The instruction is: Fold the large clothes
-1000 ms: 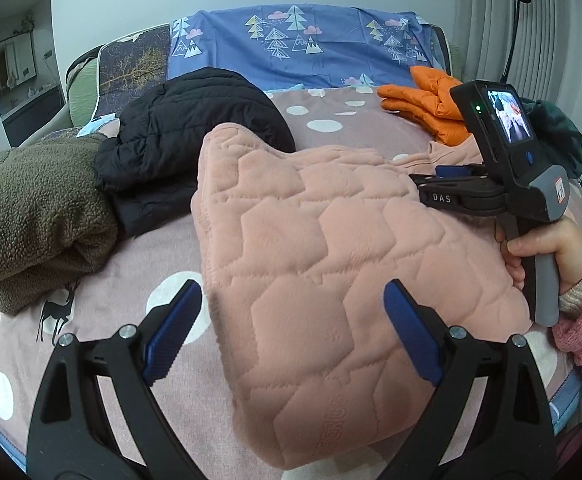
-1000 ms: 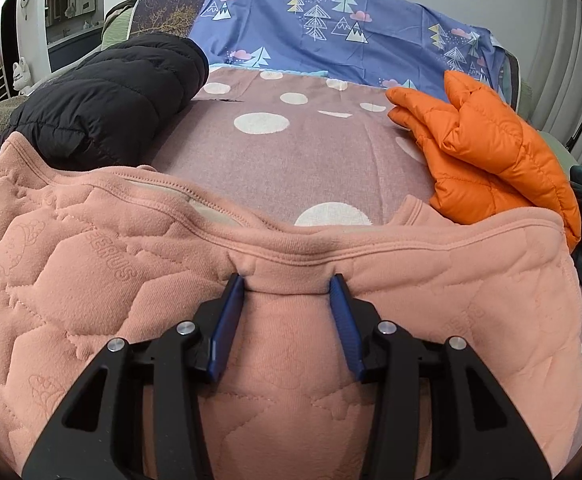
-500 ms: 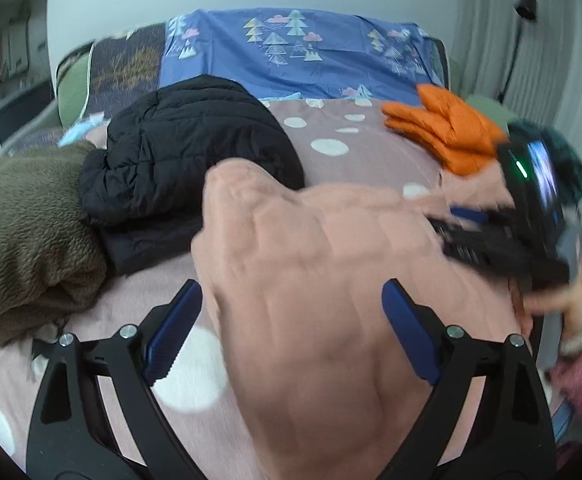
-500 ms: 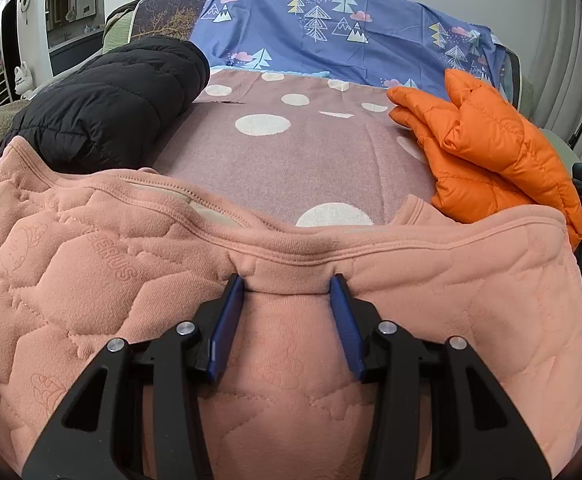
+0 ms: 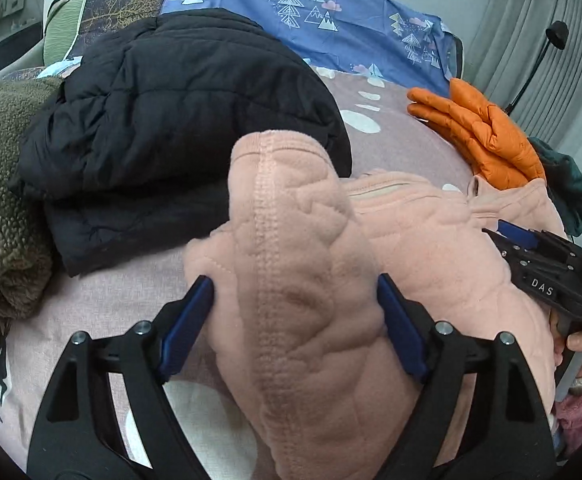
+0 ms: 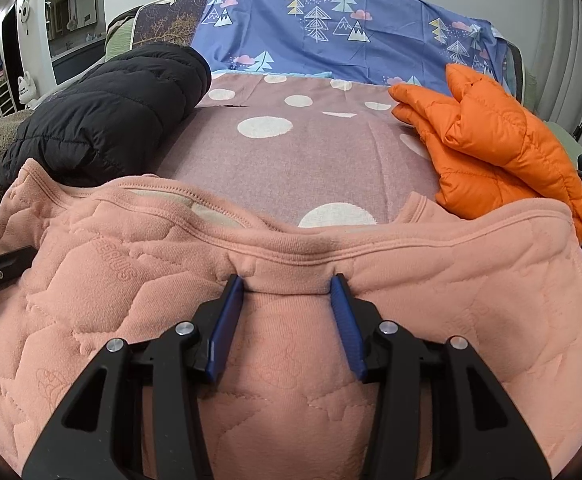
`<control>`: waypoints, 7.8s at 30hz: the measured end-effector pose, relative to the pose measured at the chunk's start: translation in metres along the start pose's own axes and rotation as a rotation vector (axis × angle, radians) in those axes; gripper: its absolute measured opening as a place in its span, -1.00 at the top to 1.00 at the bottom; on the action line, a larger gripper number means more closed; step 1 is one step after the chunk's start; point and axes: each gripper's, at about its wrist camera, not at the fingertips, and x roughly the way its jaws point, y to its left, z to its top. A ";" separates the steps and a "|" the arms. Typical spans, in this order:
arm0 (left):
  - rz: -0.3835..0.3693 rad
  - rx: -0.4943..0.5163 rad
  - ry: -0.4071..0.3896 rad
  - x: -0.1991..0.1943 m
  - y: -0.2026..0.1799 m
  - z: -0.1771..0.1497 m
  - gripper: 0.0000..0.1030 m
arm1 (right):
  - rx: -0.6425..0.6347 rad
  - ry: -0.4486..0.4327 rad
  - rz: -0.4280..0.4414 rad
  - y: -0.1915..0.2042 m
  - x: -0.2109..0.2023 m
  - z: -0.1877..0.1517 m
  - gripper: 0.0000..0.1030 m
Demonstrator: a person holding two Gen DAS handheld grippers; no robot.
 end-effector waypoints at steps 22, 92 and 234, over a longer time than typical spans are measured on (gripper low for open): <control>-0.111 -0.127 0.082 0.013 0.032 0.001 -0.96 | -0.018 0.015 0.005 0.000 -0.003 0.004 0.07; -0.331 0.389 -0.124 -0.094 -0.243 0.124 0.13 | 0.206 -0.419 0.467 -0.060 -0.221 -0.080 0.53; -0.266 0.269 0.013 -0.005 -0.243 0.044 -0.86 | 0.729 0.093 0.473 -0.248 -0.114 -0.143 -0.80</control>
